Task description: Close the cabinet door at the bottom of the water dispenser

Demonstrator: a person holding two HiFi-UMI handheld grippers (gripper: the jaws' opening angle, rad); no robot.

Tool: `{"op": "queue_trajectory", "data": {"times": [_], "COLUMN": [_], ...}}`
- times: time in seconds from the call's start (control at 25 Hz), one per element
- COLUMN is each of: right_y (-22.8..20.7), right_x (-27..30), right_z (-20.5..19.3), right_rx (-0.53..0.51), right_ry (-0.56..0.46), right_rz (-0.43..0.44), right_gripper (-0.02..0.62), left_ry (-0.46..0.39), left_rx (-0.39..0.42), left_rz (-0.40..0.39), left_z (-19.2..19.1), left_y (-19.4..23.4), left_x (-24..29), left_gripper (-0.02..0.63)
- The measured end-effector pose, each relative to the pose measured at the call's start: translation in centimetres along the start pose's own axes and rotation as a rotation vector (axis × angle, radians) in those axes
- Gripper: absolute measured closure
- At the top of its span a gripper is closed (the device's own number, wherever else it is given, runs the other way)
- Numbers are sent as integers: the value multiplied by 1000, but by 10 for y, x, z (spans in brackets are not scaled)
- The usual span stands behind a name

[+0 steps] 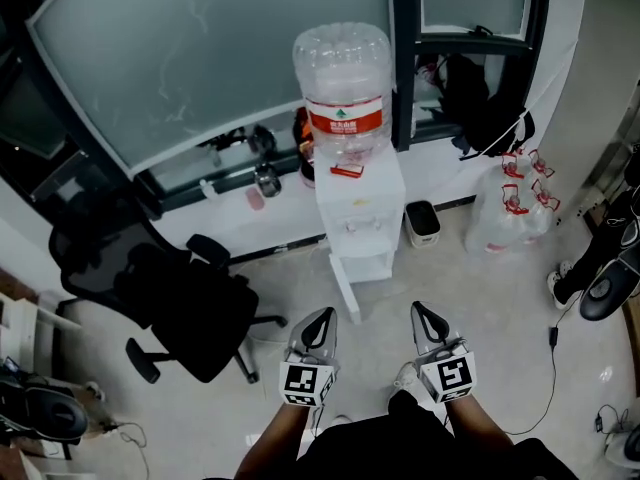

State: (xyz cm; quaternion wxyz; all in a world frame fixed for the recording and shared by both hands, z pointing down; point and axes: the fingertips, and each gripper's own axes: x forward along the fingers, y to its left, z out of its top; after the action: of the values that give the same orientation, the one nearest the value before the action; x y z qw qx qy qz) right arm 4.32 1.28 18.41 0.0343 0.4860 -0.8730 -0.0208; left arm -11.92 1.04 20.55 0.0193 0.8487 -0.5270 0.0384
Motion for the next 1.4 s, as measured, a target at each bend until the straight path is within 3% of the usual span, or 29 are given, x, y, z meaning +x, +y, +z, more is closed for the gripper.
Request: {"op": "queue_trajectory", "data": {"times": [0.24, 0.44, 0.6, 0.76, 1.4], "right_y": [-31, -59, -77, -86, -79], "right_x": [24, 39, 58, 71, 115], "right_z": [-9, -20, -15, -14, -61], "right_rx": [16, 20, -4, -15, -24], "right_ry": [20, 14, 1, 6, 112], "right_rz": [49, 74, 137, 191, 188], "right_gripper": [592, 592, 592, 592, 592], "left_ry": [20, 85, 80, 69, 87], "left_rx": [2, -15, -18, -74, -113], "left_rz": [41, 87, 138, 214, 136], "left_z": [-6, -21, -21, -18, -61], "left_y": [-1, -3, -1, 8, 39], "left_x": [43, 68, 89, 104, 127], "left_gripper": [589, 589, 589, 589, 589]}}
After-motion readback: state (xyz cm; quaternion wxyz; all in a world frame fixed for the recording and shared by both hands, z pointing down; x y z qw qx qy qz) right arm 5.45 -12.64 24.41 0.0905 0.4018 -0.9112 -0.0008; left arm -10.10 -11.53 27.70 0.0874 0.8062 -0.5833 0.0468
